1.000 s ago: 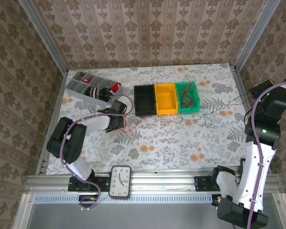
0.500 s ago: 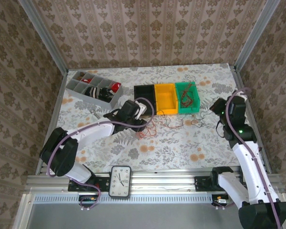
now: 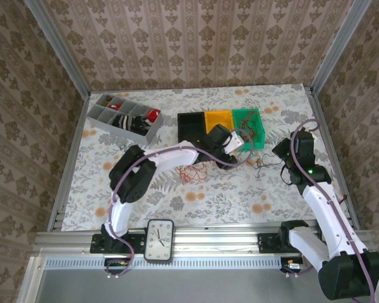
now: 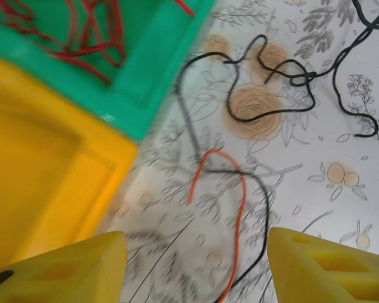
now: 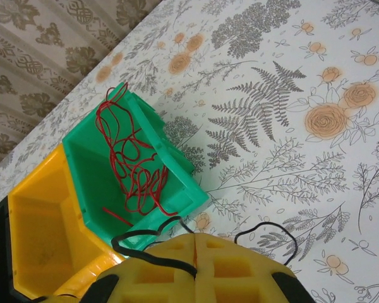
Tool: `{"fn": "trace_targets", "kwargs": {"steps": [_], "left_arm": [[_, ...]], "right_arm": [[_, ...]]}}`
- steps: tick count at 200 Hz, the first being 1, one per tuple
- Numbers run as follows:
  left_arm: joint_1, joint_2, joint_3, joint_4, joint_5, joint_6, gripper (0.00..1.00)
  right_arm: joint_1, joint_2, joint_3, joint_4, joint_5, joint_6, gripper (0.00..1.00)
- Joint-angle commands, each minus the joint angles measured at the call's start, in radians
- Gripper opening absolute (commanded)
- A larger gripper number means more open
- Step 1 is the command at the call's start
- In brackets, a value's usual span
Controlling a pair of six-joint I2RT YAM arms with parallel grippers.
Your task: Untangle the cables
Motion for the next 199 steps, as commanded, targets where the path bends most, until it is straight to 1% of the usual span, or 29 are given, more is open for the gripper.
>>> {"fn": "trace_targets", "kwargs": {"steps": [1, 18, 41, 58, 71, 77, 100, 115, 133, 145, 157, 168, 180, 199], "left_arm": [[-0.026, 0.077, 0.088, -0.070, 0.041, 0.043, 0.58], [-0.039, 0.130, 0.130, -0.082, 0.027, 0.039, 0.58], [-0.055, 0.192, 0.191, -0.121, -0.040, 0.062, 0.57], [-0.059, 0.226, 0.219, -0.145, -0.066, 0.071, 0.53], [-0.062, 0.248, 0.236, -0.155, -0.105, 0.068, 0.41], [-0.061, 0.257, 0.242, -0.160, -0.113, 0.068, 0.38], [-0.061, 0.281, 0.264, -0.185, -0.115, 0.069, 0.19], [-0.058, 0.285, 0.264, -0.189, -0.125, 0.063, 0.01], [-0.045, 0.271, 0.244, -0.182, -0.150, 0.039, 0.00], [-0.032, 0.234, 0.198, -0.165, -0.172, 0.017, 0.00], [-0.019, 0.167, 0.115, -0.135, -0.194, -0.011, 0.00], [-0.004, 0.079, 0.002, -0.078, -0.217, -0.043, 0.00], [0.014, -0.030, -0.137, -0.020, -0.218, -0.074, 0.00], [0.045, -0.182, -0.321, 0.000, -0.200, -0.116, 0.00]], "right_arm": [[0.005, 0.011, -0.009, 0.037, -0.024, 0.006, 0.02], [0.005, 0.009, -0.011, 0.046, -0.030, 0.001, 0.02], [0.005, 0.008, -0.021, 0.061, -0.041, 0.004, 0.02], [0.005, 0.012, -0.030, 0.075, -0.058, 0.008, 0.02], [0.005, 0.017, -0.030, 0.075, -0.067, 0.008, 0.02], [0.005, 0.015, -0.030, 0.074, -0.068, 0.008, 0.02], [0.005, -0.003, -0.034, 0.066, -0.049, 0.011, 0.02], [0.003, -0.012, -0.033, 0.062, -0.035, 0.002, 0.02], [-0.005, -0.012, -0.025, 0.044, -0.018, -0.009, 0.02], [-0.019, -0.016, -0.025, 0.039, -0.014, -0.008, 0.02], [-0.042, -0.021, -0.026, 0.033, -0.019, -0.008, 0.02], [-0.067, -0.021, -0.020, 0.021, -0.020, -0.016, 0.02], [-0.096, -0.024, -0.013, 0.007, -0.020, -0.033, 0.02], [-0.158, -0.026, -0.003, -0.012, -0.019, -0.060, 0.02]]}}
